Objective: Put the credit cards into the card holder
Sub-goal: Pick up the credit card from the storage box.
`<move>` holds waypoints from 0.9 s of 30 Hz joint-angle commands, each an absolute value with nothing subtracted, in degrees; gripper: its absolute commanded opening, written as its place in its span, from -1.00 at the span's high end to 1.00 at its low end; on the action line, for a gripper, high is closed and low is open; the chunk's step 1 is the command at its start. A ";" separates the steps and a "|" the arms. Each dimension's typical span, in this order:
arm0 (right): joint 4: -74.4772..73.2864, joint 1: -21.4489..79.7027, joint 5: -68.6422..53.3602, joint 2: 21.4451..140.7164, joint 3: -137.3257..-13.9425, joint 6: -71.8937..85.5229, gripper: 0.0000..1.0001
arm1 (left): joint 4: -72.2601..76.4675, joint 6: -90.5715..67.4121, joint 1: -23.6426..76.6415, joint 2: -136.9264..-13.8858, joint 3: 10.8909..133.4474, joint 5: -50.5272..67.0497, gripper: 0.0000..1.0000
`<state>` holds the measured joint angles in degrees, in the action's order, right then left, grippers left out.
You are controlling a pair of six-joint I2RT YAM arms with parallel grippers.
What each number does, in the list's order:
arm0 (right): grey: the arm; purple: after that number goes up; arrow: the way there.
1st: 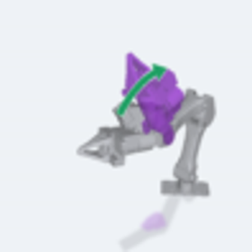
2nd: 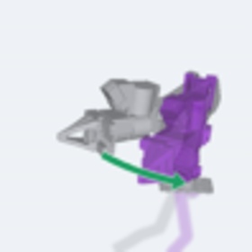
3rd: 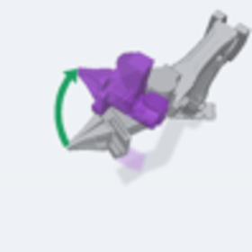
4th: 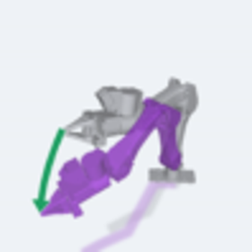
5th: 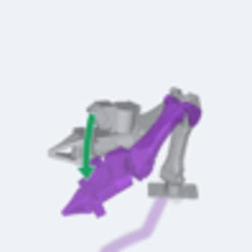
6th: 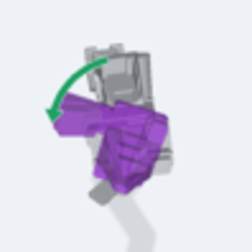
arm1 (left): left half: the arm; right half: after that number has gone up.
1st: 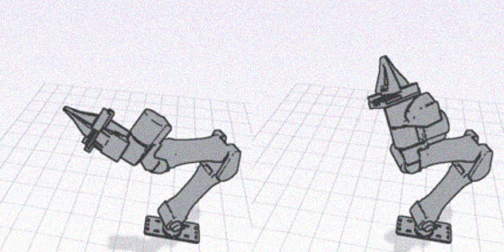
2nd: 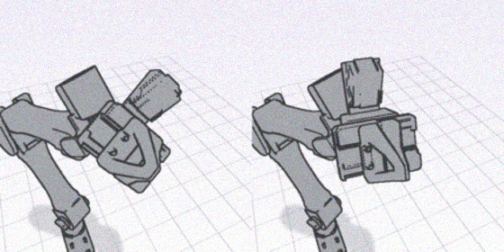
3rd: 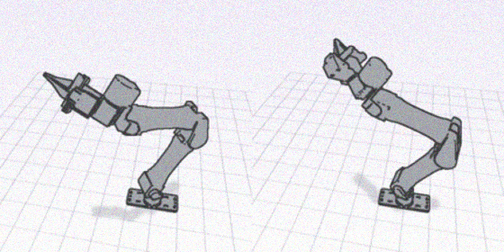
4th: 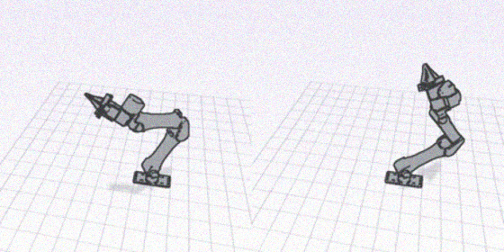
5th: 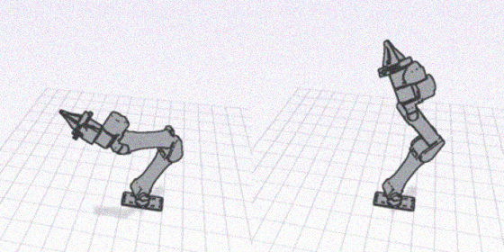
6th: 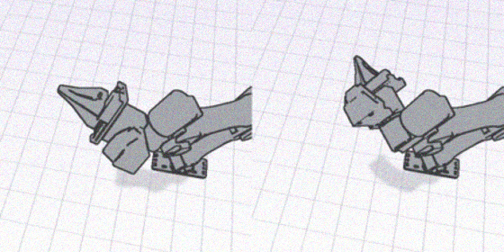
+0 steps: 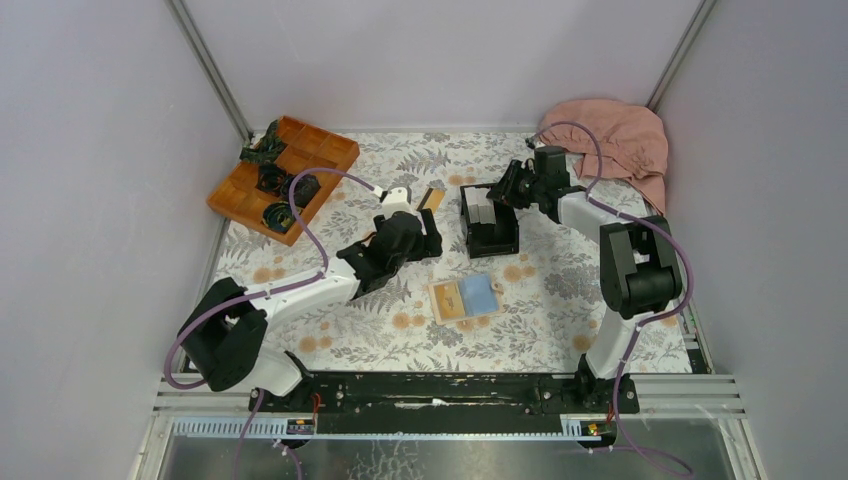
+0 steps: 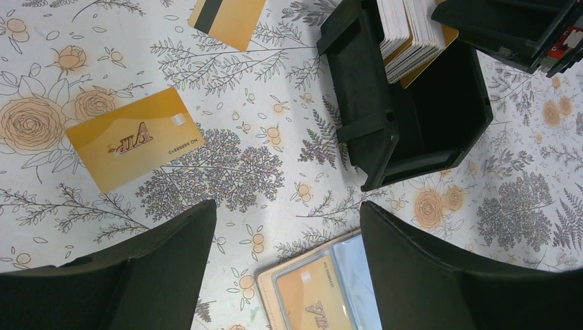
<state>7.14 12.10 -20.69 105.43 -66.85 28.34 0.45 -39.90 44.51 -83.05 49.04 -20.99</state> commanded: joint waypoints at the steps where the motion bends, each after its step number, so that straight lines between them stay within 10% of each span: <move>1: 8.15 12.16 -22.96 101.20 -67.51 29.00 0.40 | 2.46 -39.46 43.96 -83.41 50.63 -20.74 -0.68; 27: 0.15 12.37 -12.48 95.56 -67.92 20.69 1.00 | 2.24 -39.37 43.95 -83.99 52.47 -20.92 -0.68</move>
<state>1.56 11.99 -15.64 100.27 -66.85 23.86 0.34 -39.90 44.51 -83.24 50.00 -20.78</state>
